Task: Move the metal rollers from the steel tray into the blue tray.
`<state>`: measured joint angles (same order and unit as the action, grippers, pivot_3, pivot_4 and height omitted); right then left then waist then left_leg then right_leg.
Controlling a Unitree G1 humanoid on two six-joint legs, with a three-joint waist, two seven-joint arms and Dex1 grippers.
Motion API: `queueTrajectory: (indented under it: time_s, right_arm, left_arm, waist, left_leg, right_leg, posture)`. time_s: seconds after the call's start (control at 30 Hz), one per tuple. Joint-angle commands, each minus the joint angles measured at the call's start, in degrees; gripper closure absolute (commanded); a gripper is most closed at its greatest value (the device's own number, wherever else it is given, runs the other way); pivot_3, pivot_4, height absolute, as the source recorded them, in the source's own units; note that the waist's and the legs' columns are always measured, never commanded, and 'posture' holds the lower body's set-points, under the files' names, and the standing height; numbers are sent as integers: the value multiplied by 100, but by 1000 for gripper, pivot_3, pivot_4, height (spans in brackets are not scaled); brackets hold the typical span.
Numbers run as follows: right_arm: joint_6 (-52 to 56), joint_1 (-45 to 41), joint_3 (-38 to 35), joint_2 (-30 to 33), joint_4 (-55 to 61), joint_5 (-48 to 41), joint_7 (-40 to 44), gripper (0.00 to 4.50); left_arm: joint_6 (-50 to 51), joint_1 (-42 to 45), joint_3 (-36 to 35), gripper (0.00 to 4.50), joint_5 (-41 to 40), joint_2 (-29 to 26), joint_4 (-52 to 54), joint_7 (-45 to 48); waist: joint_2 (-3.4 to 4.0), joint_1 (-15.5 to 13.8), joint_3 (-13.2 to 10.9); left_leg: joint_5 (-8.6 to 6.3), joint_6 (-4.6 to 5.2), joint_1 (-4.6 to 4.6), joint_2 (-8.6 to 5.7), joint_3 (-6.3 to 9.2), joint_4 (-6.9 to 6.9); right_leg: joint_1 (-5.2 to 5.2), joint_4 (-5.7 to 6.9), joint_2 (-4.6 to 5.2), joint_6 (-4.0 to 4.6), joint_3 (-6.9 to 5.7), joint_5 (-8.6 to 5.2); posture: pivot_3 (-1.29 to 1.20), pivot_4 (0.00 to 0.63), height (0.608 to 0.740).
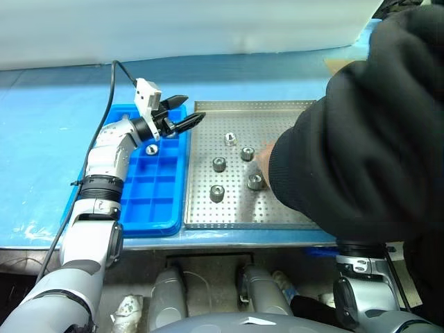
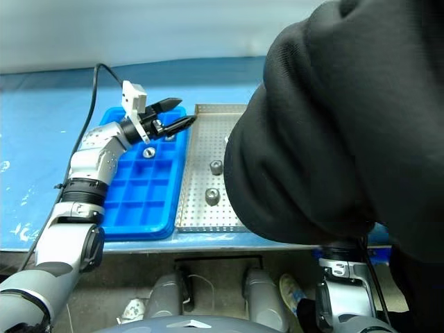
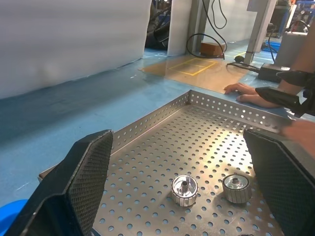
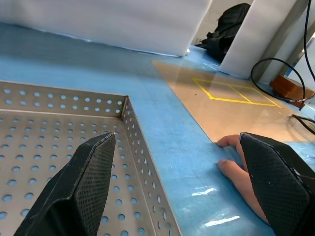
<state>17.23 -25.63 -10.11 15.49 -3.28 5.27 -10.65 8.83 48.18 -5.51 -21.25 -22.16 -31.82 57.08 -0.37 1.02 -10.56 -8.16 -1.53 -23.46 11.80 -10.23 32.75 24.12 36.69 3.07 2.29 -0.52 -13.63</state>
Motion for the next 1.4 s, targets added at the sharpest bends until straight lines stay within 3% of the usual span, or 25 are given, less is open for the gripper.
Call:
queueTrajectory:
  time_s: [0.03, 0.33, 0.7, 1.4]
  right_arm:
    - [-254, -215, 22, -24, 203, 0, 34, 359]
    - [-456, -392, 98, -103, -144, 14, 91, 359]
    - [-569, -628, 98, -178, -419, 15, 86, 359]
    - [-321, -375, 94, -312, 45, 46, 5, 359]
  left_arm:
    - [-62, 6, -84, 0, -70, -44, 336, 9]
    - [-23, -241, -140, 0, -85, -106, 650, -110]
    - [-107, -185, -117, 0, -126, 192, 614, -188]
    - [-351, 177, -28, 0, -32, 580, 70, 50]
  waist:
    - [0, -7, 0]
    - [0, -25, 0]
    - [0, -27, 0]
    - [0, -9, 0]
  left_leg:
    - [0, 0, 0, 0, 0, 1]
    - [-1, 2, 1, 0, 0, 1]
    - [-1, 2, -1, -1, 0, 0]
    - [-3, 6, 0, -1, 0, 3]
  right_leg:
    - [0, 0, 0, 0, 0, 0]
    - [-3, -1, 1, 1, -1, 0]
    - [-3, -1, 2, 0, -1, 0]
    - [-3, -2, 2, 0, 0, 0]
  posture:
    - [-368, 150, 740]
    - [-316, 150, 740]
    - [-323, 150, 740]
    - [-390, 150, 740]
